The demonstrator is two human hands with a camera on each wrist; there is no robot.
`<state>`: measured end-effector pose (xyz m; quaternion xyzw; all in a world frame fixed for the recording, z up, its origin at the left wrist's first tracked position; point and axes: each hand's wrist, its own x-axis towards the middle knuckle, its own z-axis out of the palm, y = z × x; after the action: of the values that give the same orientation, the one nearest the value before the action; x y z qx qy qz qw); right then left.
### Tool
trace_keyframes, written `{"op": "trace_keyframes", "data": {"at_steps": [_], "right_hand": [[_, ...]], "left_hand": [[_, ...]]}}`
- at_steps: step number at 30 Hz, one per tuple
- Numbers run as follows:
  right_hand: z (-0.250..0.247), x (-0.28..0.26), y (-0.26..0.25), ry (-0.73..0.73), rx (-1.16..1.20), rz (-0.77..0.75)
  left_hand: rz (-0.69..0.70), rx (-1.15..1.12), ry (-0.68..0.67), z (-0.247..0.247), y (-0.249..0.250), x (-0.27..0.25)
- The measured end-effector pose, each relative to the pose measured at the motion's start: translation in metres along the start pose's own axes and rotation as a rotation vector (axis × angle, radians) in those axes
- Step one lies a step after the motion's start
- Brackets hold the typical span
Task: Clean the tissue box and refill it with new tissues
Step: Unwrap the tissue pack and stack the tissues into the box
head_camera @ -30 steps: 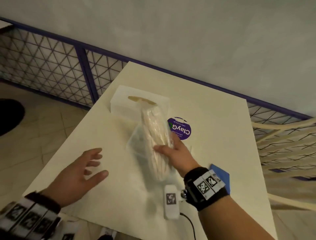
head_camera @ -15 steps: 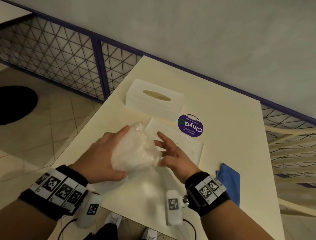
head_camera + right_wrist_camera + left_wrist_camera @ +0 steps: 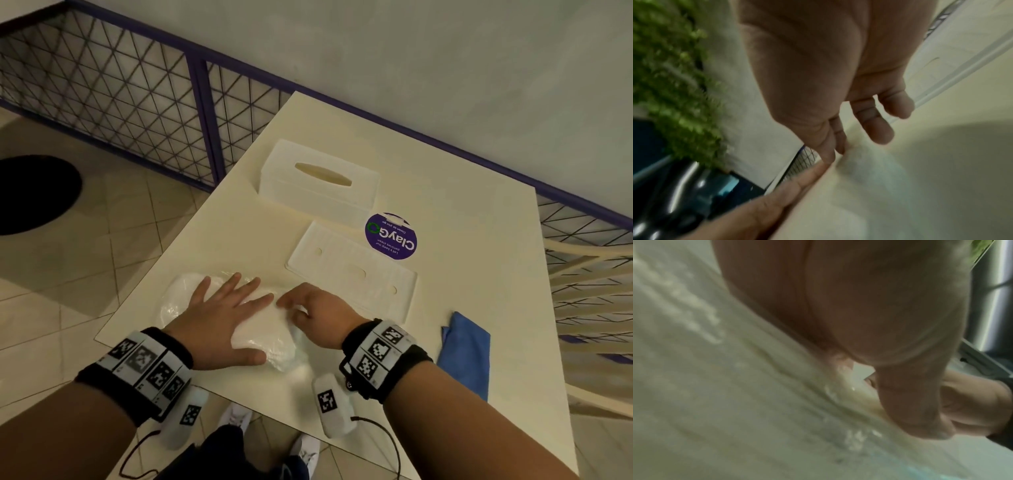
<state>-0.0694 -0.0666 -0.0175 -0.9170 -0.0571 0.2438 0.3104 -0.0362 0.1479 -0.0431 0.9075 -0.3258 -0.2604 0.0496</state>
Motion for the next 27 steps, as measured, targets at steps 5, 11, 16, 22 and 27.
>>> {"op": "trace_keyframes", "data": {"at_steps": [5, 11, 16, 22, 27], "right_hand": [[0.001, 0.003, 0.003, -0.008, -0.029, 0.059], [-0.007, -0.013, 0.026, -0.112, -0.191, 0.262], [-0.009, -0.011, 0.02, 0.171, 0.163, 0.31], [-0.005, -0.004, 0.008, 0.205, 0.492, 0.462], [-0.004, -0.001, 0.003, 0.262, 0.897, 0.566]], "left_hand": [[0.007, -0.017, 0.03, 0.004, -0.002, -0.001], [0.032, -0.169, 0.202, 0.006, -0.005, -0.008], [-0.014, -0.217, 0.362, 0.008, -0.004, -0.018], [-0.029, -0.268, 0.424, 0.012, -0.008, -0.025], [-0.023, -0.27, 0.438, 0.015, -0.006, -0.025]]}}
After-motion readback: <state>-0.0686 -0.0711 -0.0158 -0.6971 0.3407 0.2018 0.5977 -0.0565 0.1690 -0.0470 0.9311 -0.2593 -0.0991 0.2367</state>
